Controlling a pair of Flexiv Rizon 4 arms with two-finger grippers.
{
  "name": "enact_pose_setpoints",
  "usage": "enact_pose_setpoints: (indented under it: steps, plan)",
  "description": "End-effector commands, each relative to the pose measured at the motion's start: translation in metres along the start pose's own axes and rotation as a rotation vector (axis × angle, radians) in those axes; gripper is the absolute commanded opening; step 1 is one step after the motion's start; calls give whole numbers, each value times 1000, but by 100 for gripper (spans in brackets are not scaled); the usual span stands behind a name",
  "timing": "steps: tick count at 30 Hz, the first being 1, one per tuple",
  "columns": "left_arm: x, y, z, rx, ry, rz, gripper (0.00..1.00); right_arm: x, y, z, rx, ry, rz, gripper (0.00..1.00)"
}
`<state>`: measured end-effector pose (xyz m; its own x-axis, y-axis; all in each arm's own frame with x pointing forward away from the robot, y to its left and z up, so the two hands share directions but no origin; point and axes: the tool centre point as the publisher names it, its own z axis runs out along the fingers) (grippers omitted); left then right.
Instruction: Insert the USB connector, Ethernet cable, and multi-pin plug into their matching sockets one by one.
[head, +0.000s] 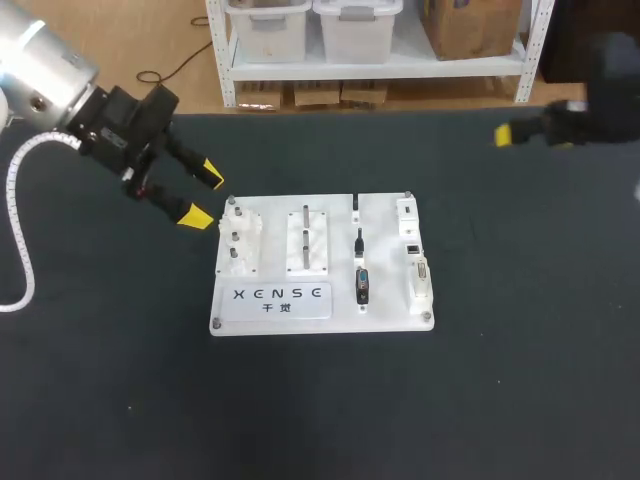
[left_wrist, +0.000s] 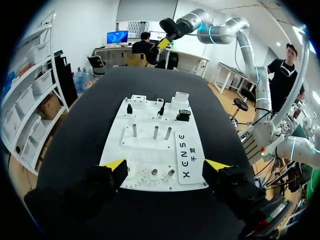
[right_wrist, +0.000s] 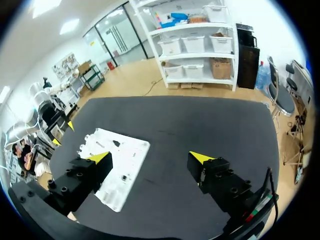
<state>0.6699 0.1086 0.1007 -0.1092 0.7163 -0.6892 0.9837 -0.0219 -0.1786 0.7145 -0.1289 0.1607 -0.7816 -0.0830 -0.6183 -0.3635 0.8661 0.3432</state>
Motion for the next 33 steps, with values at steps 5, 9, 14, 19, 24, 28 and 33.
enact_pose_setpoints:
  steps: [5,9,14,19,24,28,33]
  plan:
    - [1,1,0,3,-1,2,100,-27,67,74,192,136,37,100]
    - [1,1,0,3,-1,2,100,-24,90,101,244,205,49,100]
    - [1,1,0,3,-1,2,100,-14,101,127,321,287,90,100]
    - [1,1,0,3,-1,2,100,-4,107,148,373,333,114,100]
    - [1,1,0,3,-1,2,100,2,111,166,429,364,128,100]
    - [1,1,0,3,-1,2,100,8,111,178,460,383,152,100]
    - [1,1,0,3,-1,2,100,23,111,183,467,398,189,100]
